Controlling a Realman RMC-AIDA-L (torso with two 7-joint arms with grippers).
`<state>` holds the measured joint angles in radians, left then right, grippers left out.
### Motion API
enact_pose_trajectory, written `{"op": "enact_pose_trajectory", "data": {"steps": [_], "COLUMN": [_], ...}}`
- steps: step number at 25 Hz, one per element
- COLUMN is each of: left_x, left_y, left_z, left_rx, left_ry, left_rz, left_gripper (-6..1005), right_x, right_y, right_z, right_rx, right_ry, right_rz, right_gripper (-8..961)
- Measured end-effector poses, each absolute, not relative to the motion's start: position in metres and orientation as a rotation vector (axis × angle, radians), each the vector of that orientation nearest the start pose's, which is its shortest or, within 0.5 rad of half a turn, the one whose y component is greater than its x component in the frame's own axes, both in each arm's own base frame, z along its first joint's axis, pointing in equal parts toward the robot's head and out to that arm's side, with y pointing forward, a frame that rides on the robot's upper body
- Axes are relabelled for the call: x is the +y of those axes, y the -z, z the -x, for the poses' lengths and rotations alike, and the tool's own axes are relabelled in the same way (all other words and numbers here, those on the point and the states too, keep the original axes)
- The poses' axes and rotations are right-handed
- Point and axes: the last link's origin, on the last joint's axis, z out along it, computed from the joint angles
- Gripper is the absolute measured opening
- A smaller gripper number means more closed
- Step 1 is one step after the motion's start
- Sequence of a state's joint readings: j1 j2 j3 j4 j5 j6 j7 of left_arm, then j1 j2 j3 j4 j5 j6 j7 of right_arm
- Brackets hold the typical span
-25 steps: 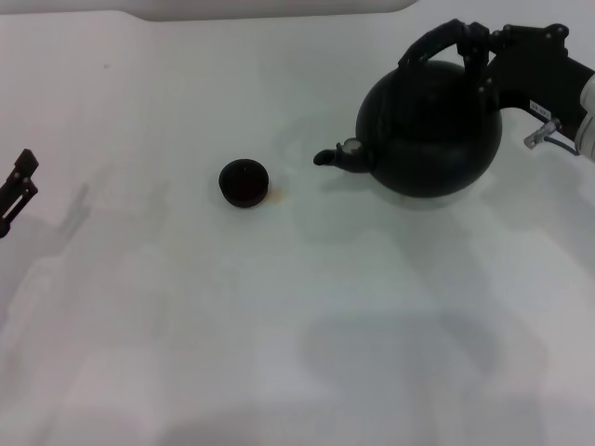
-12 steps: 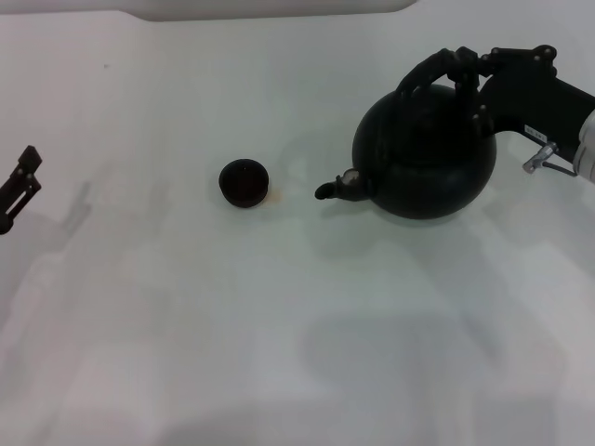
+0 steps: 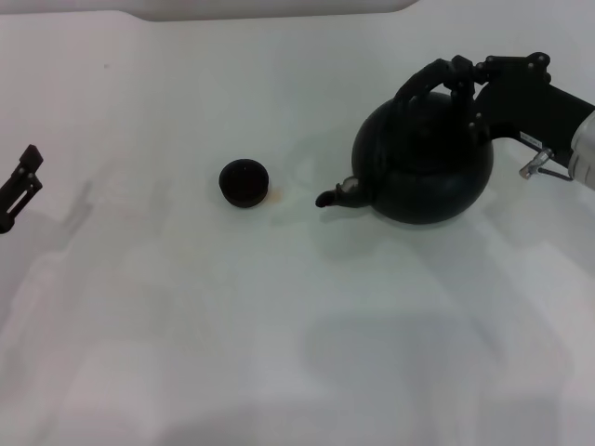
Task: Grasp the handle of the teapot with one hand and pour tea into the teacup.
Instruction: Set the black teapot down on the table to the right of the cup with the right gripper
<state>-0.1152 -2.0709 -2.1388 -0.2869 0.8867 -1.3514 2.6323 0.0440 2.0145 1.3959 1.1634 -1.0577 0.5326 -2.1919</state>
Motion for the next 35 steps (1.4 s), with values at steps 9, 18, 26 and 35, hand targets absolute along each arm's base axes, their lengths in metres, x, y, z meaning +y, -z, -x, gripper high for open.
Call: {"op": "enact_pose_trajectory", "data": {"steps": [9,18,26,35], "left_x": [0.2328,0.2333,0.2335,0.2339], "left_y": [-0.0109,-0.0109,-0.0107,-0.0101], "left_z": [0.3772,0.3770,0.3769,0.3763], "left_rx": [-0.537,-0.536,-0.536,-0.535], "left_ry": [0.709,0.709,0.709,0.710], "left_rz": [1.824,1.824,1.826,1.830], "left_gripper": [812,813,813,812], "right_x": [0.3191,0.3214,0.3210,0.3200], "right_y": [0.0169,0.0169,0.0172,0.0192], "right_z": [-0.2570,-0.2607,-0.2624,-0.2656], "right_rx": [0.284,0.303,0.308,0.319], "right_ry": [-0.409,-0.449,-0.445,-0.434], "right_rz": [2.195,2.213,2.214,2.219], "right_gripper": [106,106,107,127]}}
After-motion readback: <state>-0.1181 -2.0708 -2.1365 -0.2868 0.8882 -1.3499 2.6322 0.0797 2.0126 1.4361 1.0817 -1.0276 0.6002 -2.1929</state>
